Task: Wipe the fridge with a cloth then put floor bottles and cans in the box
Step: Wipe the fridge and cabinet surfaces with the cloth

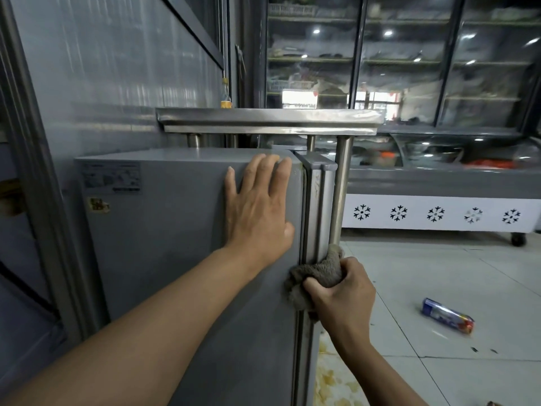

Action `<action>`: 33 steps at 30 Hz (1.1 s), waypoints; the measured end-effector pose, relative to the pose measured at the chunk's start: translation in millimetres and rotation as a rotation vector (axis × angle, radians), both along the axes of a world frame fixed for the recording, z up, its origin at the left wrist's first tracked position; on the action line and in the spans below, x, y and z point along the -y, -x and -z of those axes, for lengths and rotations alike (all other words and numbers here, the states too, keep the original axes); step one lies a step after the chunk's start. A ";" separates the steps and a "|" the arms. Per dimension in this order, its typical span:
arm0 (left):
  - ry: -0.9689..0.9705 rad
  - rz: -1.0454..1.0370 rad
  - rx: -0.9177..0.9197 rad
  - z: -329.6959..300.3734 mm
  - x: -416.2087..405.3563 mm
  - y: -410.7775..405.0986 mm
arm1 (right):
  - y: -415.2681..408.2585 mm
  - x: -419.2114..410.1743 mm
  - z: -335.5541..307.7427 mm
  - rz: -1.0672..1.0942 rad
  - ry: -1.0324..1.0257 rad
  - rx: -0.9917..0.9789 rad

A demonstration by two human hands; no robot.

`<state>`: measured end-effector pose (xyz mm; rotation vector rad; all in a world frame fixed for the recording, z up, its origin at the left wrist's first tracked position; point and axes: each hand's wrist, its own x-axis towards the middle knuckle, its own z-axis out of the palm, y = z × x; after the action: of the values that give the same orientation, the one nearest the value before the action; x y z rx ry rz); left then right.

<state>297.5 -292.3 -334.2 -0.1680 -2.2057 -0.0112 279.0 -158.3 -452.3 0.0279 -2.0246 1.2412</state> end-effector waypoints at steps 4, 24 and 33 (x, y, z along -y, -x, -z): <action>0.002 0.030 -0.039 -3.5 2.6 -0.6 | 3.4 2.8 -45.5 0.008 0.051 -0.095; -0.062 0.010 -0.060 -34.4 -4.1 -4.6 | 16.1 -12.7 -135.8 -0.195 0.047 -0.281; -0.066 -0.026 0.202 -72.1 -7.2 -12.6 | 13.6 -48.9 -183.5 -0.430 0.217 0.258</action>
<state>310.1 -285.1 -262.0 -0.1048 -2.4051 -0.0903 265.4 -109.4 -268.7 0.2191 -2.1593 1.8092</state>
